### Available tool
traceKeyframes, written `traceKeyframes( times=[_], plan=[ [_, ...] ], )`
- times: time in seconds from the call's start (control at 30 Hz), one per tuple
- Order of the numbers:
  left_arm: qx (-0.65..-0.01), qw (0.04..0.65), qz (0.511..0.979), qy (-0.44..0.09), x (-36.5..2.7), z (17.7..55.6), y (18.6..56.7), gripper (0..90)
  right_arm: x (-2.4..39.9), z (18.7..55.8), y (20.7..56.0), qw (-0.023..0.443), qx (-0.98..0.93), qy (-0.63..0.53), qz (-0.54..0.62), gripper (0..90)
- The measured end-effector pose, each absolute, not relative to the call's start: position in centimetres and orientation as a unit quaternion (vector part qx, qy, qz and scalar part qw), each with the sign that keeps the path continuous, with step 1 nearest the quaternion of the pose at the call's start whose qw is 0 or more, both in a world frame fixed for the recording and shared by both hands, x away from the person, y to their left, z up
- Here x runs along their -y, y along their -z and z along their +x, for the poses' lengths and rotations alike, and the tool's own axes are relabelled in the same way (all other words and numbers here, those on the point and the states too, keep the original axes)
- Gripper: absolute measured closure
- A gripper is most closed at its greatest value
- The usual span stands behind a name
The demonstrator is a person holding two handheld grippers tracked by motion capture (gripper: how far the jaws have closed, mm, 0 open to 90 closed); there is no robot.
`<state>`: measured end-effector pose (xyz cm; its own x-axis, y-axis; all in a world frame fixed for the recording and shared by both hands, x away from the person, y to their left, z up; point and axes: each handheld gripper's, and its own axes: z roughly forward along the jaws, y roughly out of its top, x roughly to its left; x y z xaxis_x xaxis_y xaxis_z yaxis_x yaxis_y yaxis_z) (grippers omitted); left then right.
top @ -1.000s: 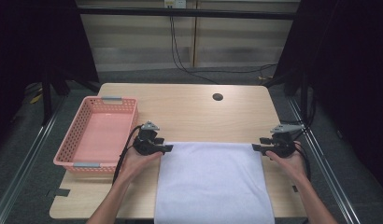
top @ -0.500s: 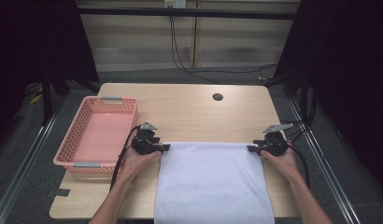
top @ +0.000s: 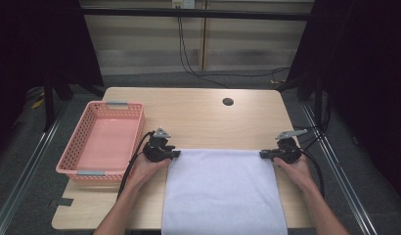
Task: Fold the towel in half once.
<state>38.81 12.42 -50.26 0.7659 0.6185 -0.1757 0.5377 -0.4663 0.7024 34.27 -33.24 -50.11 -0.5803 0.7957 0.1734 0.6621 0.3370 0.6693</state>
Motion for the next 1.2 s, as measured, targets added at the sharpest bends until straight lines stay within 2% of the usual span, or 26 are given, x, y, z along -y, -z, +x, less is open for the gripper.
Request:
traceKeyframes(
  times=[0.03, 0.07, 0.3, 0.67, 1.2],
  plan=[
    [-0.329, 0.394, 0.857, -0.043, -12.3, 38.7, 50.2, 80.6, 33.2, 34.3, 50.1, 0.093, -0.812, -0.360, 0.450, 83.3],
    [-0.329, 0.394, 0.857, -0.043, -12.3, 38.7, 50.2, 82.7, 33.2, 34.3, 50.1, 0.093, -0.812, -0.360, 0.450, 83.3],
    [-0.343, 0.431, 0.834, -0.024, -13.1, 38.5, 49.0, 83.4, 33.9, 34.1, 49.6, 0.089, -0.794, -0.388, 0.459, 84.5],
    [-0.326, 0.476, 0.816, -0.029, -13.9, 38.6, 45.5, 83.5, 34.9, 34.3, 46.0, 0.109, -0.765, -0.444, 0.454, 84.8],
    [-0.340, 0.499, 0.794, -0.069, -13.9, 42.8, 40.9, 83.6, 34.7, 37.6, 41.9, 0.146, -0.738, -0.478, 0.454, 84.9]
  ],
)
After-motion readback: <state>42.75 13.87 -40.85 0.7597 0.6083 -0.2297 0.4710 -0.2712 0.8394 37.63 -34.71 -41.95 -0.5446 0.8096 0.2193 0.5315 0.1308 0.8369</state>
